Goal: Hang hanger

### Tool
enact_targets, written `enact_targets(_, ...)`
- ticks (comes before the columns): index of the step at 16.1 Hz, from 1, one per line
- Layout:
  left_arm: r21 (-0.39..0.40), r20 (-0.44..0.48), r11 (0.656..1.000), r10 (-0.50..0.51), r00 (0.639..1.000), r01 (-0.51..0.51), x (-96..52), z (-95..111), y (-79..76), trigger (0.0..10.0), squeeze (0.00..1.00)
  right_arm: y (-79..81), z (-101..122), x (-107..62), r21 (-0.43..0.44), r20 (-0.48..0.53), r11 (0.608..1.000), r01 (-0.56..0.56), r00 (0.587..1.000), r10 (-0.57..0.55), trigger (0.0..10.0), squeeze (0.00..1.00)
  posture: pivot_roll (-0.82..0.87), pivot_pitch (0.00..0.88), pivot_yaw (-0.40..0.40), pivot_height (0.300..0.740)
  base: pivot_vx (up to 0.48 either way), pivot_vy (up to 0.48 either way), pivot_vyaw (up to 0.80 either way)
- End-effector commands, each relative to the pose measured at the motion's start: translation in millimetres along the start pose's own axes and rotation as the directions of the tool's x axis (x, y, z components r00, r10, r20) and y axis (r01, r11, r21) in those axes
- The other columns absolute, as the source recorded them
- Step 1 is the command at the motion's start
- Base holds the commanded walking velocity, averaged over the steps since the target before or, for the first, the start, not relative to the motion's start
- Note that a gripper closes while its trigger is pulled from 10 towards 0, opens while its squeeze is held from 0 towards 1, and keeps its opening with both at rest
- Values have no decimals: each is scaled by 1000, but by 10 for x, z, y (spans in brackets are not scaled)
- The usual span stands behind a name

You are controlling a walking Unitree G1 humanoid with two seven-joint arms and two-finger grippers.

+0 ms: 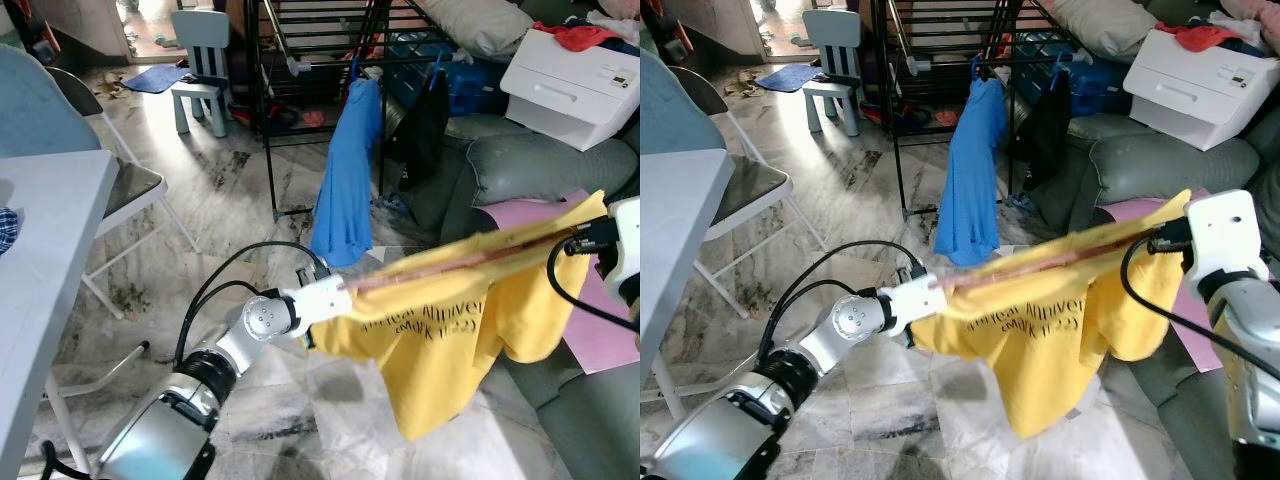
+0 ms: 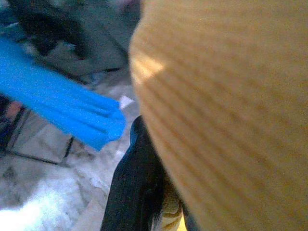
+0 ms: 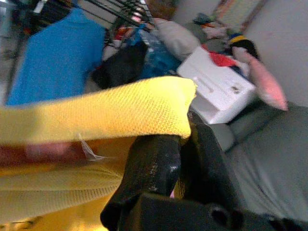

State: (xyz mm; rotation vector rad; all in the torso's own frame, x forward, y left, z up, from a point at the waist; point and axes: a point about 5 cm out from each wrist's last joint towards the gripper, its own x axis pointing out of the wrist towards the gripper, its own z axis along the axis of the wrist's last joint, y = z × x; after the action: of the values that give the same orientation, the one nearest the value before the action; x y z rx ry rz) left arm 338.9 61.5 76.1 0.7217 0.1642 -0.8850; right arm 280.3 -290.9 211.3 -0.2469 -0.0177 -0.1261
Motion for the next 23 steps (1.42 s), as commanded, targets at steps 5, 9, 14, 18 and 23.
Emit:
enact_targets(5, -140, -165, 969, 178, 970, -202, -182, -344, 248, 0, 0, -84, 143, 6, -57, 103, 991, 119, 988, -113, 0, 0, -28, 0, -40, 740, 0, 0, 0)
enact_targets(9, -65, -153, 987, 137, 979, -149, -133, -307, 162, 0, 0, 58, 65, 67, -63, 49, 996, 60, 997, -57, 0, 0, -44, 0, -30, 740, 0, 0, 0)
enact_targets(14, -67, -54, 996, 47, 997, -51, 50, -37, -53, 0, 0, 656, -196, 259, -258, -97, 964, -59, 995, 34, 0, 0, -46, 0, -28, 740, 0, 0, 0)
enact_targets(18, -218, 34, 976, 32, 999, -24, 145, 203, -106, 0, 0, 900, -335, 382, -375, -135, 921, -102, 989, 54, 0, 0, -30, 0, -32, 740, 0, 0, 0)
enact_targets(23, -92, -10, 996, -18, 1000, 17, 90, 82, -136, 0, 0, 896, -384, 413, -384, -142, 919, -94, 989, 42, 0, 0, -33, 0, -26, 740, 0, 0, 0)
